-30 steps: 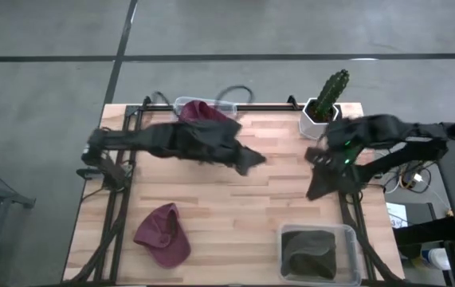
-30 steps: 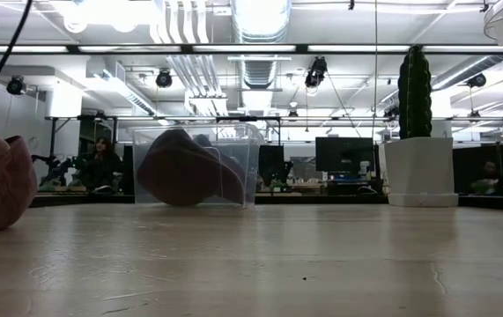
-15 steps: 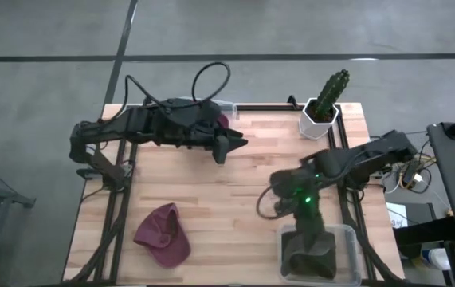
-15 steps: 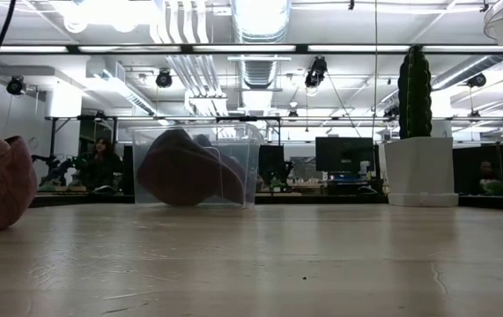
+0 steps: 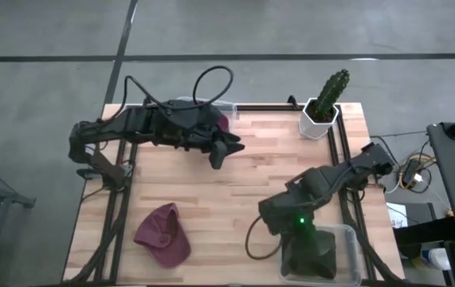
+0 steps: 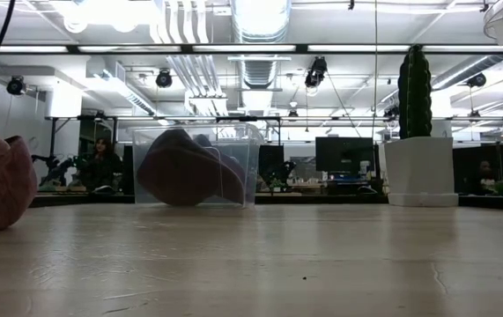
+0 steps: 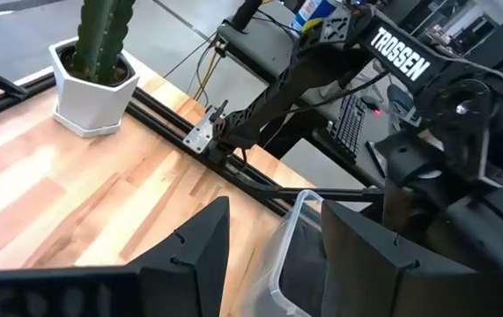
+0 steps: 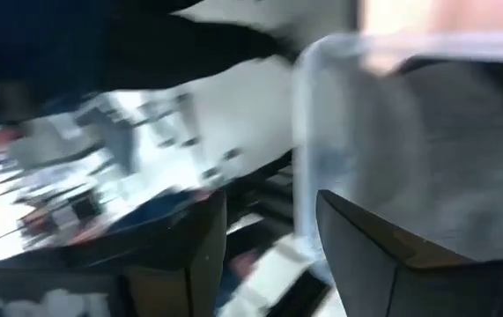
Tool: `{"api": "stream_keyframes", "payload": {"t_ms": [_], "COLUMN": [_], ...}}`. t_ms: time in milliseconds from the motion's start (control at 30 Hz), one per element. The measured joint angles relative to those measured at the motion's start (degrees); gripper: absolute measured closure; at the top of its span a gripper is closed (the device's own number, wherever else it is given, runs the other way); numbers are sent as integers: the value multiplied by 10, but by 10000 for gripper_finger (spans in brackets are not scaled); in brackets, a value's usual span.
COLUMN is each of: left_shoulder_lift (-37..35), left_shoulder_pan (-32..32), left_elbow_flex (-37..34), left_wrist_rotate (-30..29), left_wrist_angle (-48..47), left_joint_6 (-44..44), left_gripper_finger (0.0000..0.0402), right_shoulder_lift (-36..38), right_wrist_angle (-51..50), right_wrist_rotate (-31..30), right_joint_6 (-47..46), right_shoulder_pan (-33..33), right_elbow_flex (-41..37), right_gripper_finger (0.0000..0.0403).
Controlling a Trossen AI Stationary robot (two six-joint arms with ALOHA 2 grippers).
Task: Pick and place caps into container
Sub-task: Put the black cap into the bottom transparent container
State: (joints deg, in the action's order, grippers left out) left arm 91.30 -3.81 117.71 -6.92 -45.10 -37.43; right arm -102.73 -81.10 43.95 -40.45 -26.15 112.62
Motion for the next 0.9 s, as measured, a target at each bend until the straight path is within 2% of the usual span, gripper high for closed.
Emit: {"api": "stream_keyframes", "payload": {"t_ms": [133, 267, 567, 900], "left_shoulder_lift": [-6, -18, -36, -36], "left_shoulder_pan": [1, 8, 12, 12], "left_elbow_flex": [0, 0, 0, 0], "left_wrist_rotate": [2, 1, 0, 0], "left_wrist_angle": [0, 0, 0, -14], "left_joint_6": [10, 28, 34, 39], "left_gripper_finger": [230, 230, 230, 230], "right_shoulder_lift": [-24, -33, -40, -40], "right_wrist_angle": [-42, -43, -65, -68], "right_wrist_rotate": [-90, -127, -171, -172], "right_joint_6": [29, 37, 36, 49], "right_shoulder_pan": [-23, -43, -60, -64], "right_elbow_flex": [46, 53, 13, -47], "right_gripper_finger": [233, 234, 234, 235]}}
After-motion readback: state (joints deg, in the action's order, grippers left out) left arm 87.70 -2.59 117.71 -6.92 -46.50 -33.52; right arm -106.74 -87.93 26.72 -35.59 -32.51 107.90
